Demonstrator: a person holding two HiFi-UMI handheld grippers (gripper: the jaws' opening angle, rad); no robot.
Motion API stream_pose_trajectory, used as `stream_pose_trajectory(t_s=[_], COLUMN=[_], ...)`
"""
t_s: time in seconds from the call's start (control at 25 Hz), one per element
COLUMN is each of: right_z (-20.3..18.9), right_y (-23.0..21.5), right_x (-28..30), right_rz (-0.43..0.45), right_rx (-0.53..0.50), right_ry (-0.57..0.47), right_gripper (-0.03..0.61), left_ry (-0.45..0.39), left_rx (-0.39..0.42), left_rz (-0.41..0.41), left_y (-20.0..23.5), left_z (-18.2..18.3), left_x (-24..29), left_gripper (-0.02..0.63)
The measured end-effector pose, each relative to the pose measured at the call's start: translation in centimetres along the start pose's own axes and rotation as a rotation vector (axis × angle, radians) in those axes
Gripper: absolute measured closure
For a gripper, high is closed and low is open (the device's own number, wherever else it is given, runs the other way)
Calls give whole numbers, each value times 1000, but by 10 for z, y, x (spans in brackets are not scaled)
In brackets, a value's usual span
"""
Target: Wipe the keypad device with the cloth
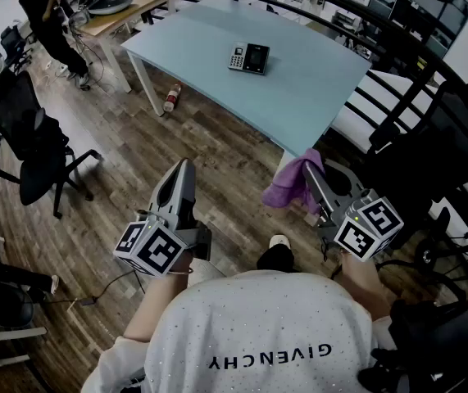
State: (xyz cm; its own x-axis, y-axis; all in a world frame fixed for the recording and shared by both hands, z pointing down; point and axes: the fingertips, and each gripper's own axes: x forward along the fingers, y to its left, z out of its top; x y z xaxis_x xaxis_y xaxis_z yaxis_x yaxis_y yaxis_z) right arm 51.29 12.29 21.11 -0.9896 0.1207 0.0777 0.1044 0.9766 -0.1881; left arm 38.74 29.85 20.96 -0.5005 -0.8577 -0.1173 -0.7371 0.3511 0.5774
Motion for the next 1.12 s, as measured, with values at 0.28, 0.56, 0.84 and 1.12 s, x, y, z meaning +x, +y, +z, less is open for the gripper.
stream_pose_trajectory(t_s=[0.28,0.56,0.84,1.12], right_z=[-2,-1,-9,12], right_y=[15,17,3,-30], right_x=[4,9,34,96], right_rz=[16,33,32,59], right_rx=[-21,-7,86,92], right_ry=[12,23,27,1], right_gripper=[549,549,548,548], left_ry=[-20,-8,-17,-28], left_rx=[-12,-29,-160,-31], left_rz=[17,4,45,88], left_y=[6,6,37,69], left_z=[7,6,-5,26], left_x=[-16,-21,-14,15], left_gripper=[614,614,612,612])
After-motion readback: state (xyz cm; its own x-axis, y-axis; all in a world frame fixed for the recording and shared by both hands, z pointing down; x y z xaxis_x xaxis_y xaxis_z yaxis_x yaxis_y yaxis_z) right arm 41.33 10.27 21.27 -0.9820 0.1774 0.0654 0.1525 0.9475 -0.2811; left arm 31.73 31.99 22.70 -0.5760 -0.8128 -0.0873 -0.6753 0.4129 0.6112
